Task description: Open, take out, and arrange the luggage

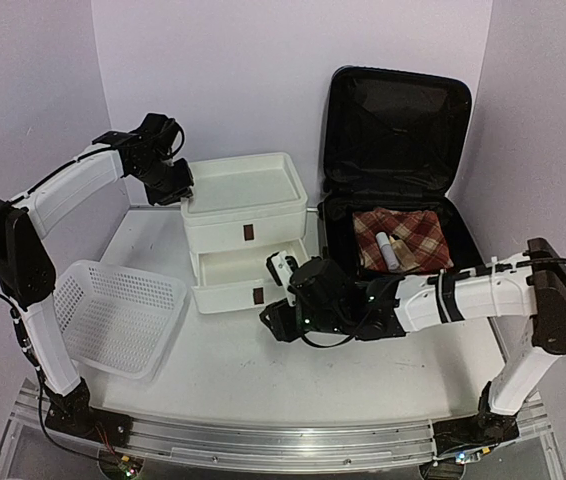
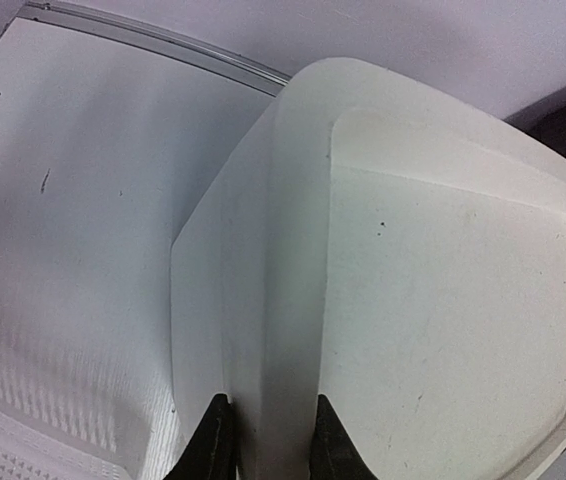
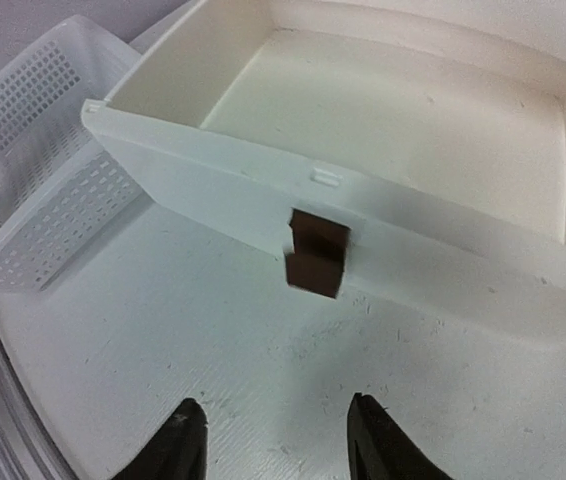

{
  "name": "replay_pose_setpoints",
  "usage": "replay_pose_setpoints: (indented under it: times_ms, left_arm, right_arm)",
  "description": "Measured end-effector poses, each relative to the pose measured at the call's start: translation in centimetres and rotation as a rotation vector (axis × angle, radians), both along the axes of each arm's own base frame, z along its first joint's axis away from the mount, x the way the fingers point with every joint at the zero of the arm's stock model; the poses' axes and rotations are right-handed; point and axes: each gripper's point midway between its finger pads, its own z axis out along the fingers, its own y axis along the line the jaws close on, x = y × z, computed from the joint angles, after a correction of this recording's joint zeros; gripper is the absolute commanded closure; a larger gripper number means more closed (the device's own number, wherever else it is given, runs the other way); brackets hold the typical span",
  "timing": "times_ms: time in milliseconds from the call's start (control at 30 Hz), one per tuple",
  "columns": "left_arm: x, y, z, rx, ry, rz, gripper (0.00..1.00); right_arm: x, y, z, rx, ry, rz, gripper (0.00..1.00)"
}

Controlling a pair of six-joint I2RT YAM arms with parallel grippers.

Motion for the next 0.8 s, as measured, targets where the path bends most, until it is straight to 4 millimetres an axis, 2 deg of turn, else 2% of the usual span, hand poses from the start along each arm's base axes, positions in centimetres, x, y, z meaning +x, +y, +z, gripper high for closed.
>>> replay_pose_setpoints:
  times_ms: [133, 267, 300, 367, 400, 467, 533, 600, 700, 767, 800]
  left_arm:
    - [0.0, 0.0, 0.0, -0.002, 0.0, -0.013, 1.0]
    - [0.1, -0.2, 0.1, -0.006, -0.006, -0.032, 1.0]
    - [0.1, -0.2, 0.1, -0.007, -0.006, -0.036, 1.0]
    - [0.2, -0.3, 0.1, -0.008, -0.008, -0.045, 1.0]
    - [0.2, -0.3, 0.0, -0.009, -0.011, -0.051, 1.0]
    - [0.3, -0.5, 0.1, -0.012, -0.016, -0.061, 1.0]
    - [0.4, -0.6, 0.1, -0.013, -0.022, -0.07, 1.0]
    - [0.4, -0.6, 0.1, -0.012, -0.027, -0.078, 1.0]
    - [0.5, -0.8, 0.1, -0.013, -0.034, -0.09, 1.0]
    - [0.5, -0.9, 0.1, -0.013, -0.037, -0.096, 1.0]
    - [0.6, -0.9, 0.1, -0.012, -0.038, -0.099, 1.0]
  right_arm:
    - [0.1, -2.8, 1.2, -0.11, -0.049, -0.03, 0.23]
    - [1.8, -6.6, 4.9, -0.207, -0.154, -0.094, 0.19]
    - [2.7, -7.8, 5.8, -0.22, -0.154, -0.12, 0.19]
    - [6.4, -11.6, 7.4, -0.24, -0.115, -0.228, 0.21]
    - [8.1, -13.3, 7.7, -0.242, -0.085, -0.276, 0.21]
    - [12.2, -18.0, 7.9, -0.256, -0.01, -0.411, 0.24]
    - [15.5, -22.4, 7.2, -0.282, 0.071, -0.53, 0.31]
    - [16.9, -25.0, 5.3, -0.312, 0.169, -0.586, 0.41]
    - [17.5, -26.0, 1.9, -0.349, 0.314, -0.596, 0.44]
    - [18.2, -26.0, -0.7, -0.388, 0.396, -0.594, 0.49]
    - [18.4, -26.0, -1.3, -0.395, 0.41, -0.593, 0.52]
